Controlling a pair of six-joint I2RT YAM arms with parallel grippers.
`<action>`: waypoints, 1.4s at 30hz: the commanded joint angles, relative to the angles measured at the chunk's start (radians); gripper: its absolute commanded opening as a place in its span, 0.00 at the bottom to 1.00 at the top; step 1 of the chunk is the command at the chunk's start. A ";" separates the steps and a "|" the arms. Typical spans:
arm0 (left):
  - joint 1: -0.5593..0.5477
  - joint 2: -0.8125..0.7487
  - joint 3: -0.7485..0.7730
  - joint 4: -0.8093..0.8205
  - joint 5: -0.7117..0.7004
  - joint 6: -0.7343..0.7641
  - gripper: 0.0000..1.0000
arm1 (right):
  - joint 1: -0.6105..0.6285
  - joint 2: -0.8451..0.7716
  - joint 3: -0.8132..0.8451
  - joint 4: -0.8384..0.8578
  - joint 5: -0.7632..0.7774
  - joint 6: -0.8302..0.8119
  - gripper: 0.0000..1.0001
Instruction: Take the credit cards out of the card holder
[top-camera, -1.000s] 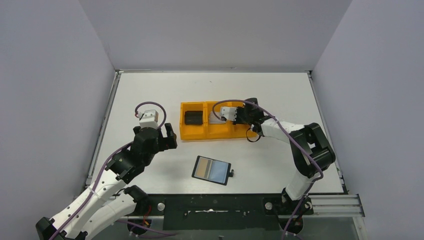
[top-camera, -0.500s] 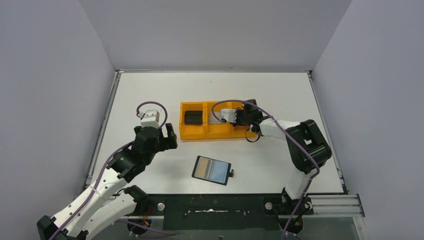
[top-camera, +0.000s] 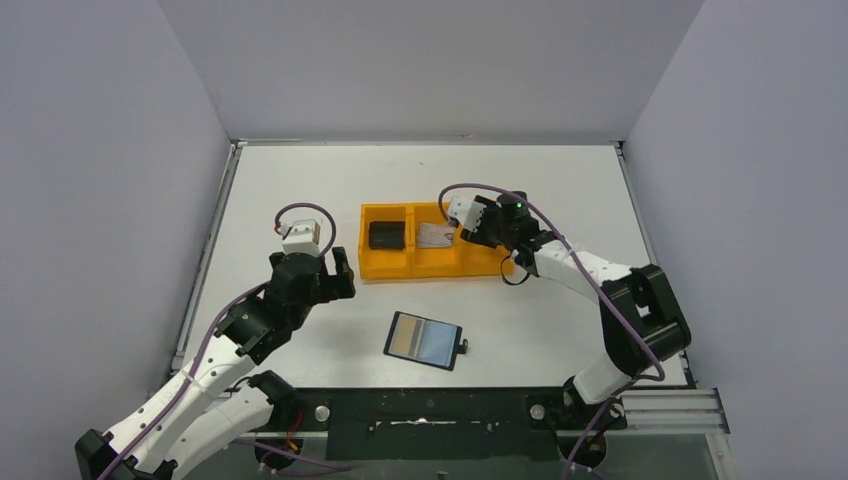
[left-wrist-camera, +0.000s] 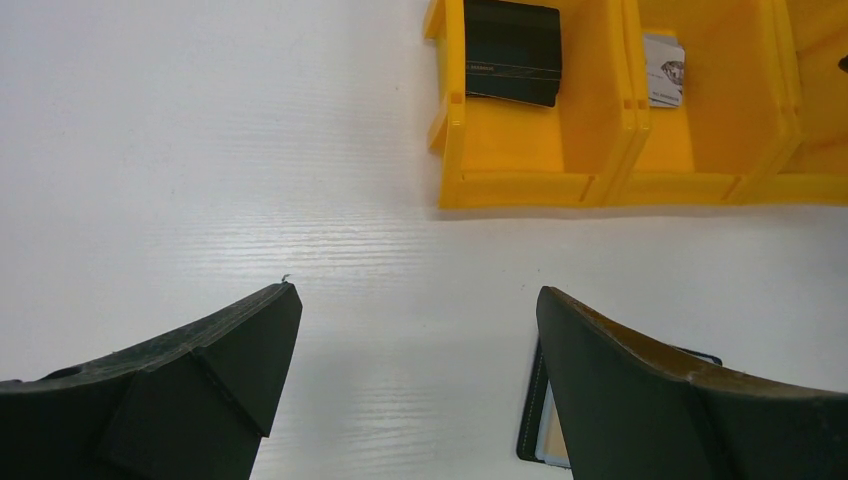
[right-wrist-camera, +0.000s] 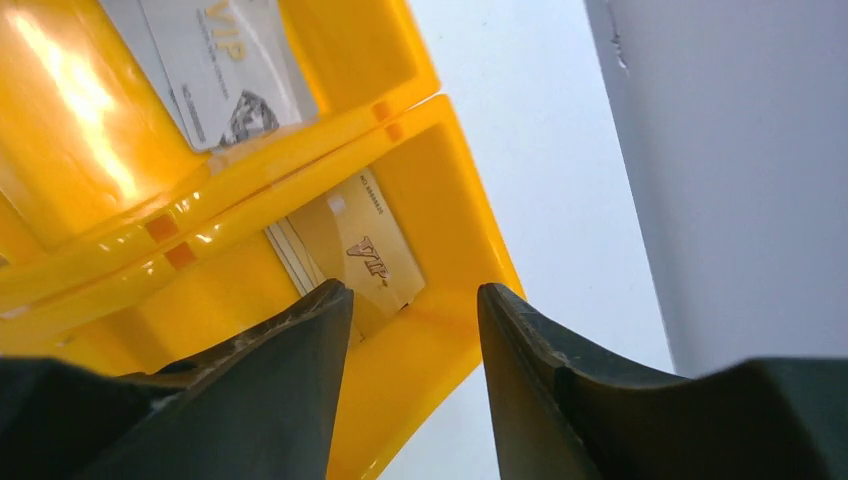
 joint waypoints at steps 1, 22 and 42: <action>0.008 -0.006 0.008 0.039 0.010 0.011 0.90 | -0.003 -0.153 -0.049 0.168 0.026 0.399 0.55; 0.014 0.011 0.007 0.052 0.042 0.016 0.90 | 0.052 -0.060 0.001 -0.247 0.303 1.487 0.47; 0.018 0.037 0.014 0.040 -0.008 -0.002 0.90 | 0.749 -0.145 -0.038 -0.357 0.893 1.990 0.58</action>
